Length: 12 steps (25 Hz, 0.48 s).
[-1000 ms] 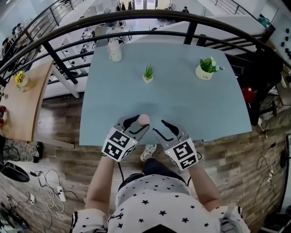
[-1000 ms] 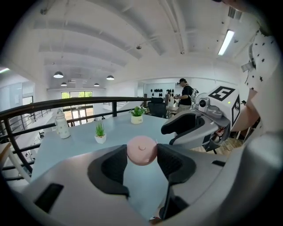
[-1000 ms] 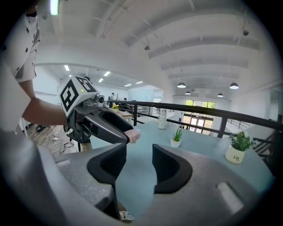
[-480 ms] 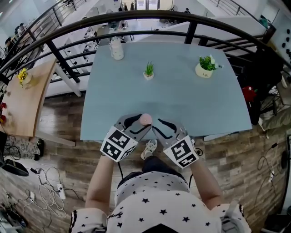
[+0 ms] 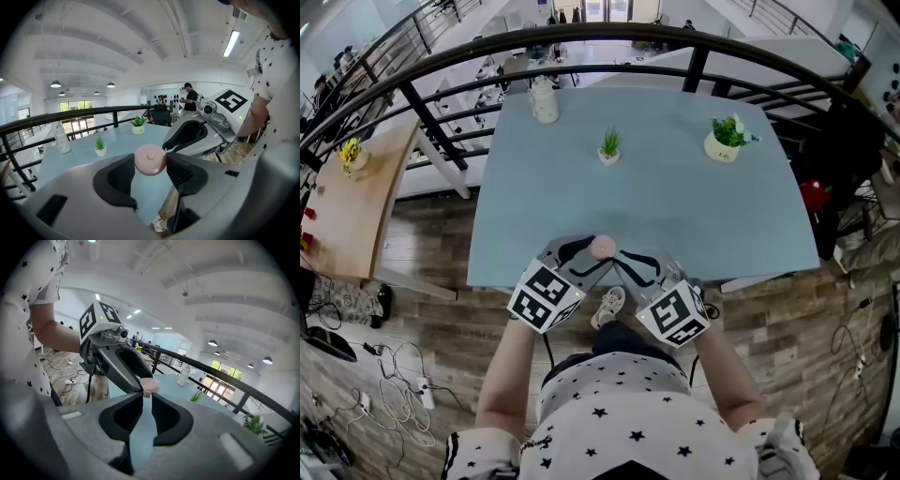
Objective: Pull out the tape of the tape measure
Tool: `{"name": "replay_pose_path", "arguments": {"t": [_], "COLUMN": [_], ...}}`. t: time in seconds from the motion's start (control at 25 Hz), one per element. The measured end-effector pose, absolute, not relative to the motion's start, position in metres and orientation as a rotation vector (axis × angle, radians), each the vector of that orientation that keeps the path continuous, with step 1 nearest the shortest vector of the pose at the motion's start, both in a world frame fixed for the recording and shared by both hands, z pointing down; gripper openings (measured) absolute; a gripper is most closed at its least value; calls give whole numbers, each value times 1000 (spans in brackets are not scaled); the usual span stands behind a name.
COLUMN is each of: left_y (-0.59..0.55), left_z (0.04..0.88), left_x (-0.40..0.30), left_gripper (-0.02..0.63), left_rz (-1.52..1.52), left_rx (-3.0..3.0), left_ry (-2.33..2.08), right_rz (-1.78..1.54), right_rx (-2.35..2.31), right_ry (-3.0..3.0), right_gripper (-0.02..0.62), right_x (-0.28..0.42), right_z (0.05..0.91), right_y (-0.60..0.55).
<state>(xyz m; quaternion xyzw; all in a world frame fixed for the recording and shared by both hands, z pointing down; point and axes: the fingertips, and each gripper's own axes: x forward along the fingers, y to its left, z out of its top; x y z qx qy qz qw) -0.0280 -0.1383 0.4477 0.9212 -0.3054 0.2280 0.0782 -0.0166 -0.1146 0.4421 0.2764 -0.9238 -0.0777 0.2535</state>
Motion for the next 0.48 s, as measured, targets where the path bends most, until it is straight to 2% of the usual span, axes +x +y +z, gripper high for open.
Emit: {"name": "replay_pose_path", "arguments": {"t": [0.48], "left_y": [-137], "left_z": [448], "left_x": [-30], "left_gripper": [210], "left_rz": [698], "left_rx": [2758], "left_ry": [-906], "right_rz": [-257], "right_rx": [691], "right_ry": [-2494], "right_gripper": [51], "right_x": [-20], "right_z": [443], "right_y": [-112]}}
